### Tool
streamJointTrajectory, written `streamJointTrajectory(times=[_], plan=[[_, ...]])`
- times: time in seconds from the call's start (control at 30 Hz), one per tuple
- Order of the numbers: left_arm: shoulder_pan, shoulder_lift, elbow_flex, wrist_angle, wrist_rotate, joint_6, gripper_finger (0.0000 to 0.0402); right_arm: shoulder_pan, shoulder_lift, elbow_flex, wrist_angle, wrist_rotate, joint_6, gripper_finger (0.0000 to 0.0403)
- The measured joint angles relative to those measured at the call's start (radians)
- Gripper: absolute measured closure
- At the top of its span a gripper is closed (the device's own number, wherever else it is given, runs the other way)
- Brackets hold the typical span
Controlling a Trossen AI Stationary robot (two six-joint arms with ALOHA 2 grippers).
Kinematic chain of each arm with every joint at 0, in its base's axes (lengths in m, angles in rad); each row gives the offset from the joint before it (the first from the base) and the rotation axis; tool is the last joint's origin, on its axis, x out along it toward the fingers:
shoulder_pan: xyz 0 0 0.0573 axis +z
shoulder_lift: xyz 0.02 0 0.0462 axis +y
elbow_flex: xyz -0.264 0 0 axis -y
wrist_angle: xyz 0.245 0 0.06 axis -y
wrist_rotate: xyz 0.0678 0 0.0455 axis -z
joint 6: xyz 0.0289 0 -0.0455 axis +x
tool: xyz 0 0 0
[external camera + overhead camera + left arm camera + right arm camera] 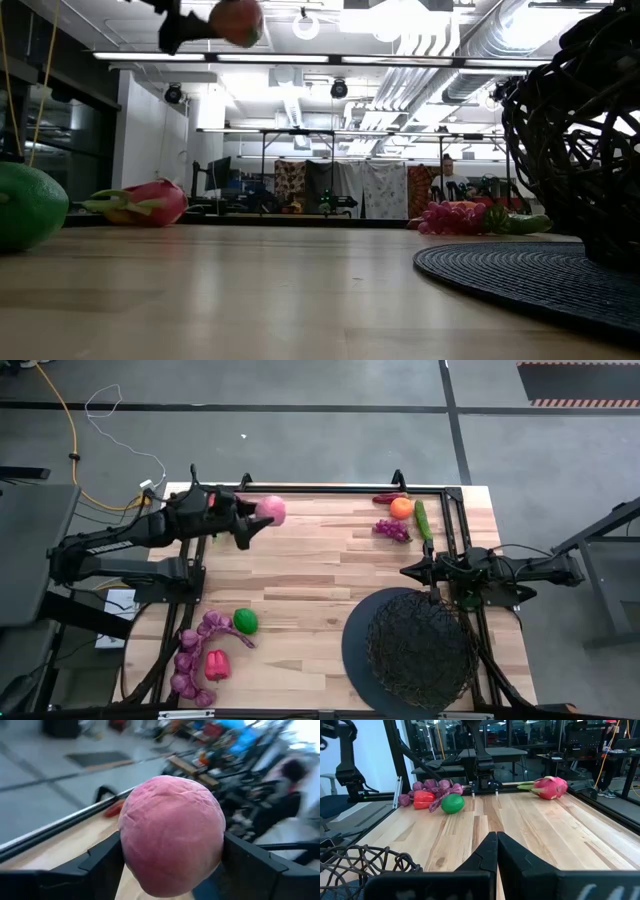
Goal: Build produce basket
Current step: Put the pink peach into the basket
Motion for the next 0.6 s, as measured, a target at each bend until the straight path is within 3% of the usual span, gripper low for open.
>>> streamJointTrajectory(times=[0.23,0.4,0.6], plan=[[-0.092,0.010,-0.205,0.395,-0.002,-0.069,0.0119,0.000,0.000,0.000,0.000,0.002,0.000,0.0403],[-0.126,0.008,-0.229,0.451,0.009,-0.112,0.0119,0.000,0.000,0.000,0.019,0.113,-0.089,0.0403],[-0.150,0.009,-0.229,0.458,0.035,-0.088,0.0119,0.000,0.000,0.000,0.026,0.120,-0.104,0.0403]])
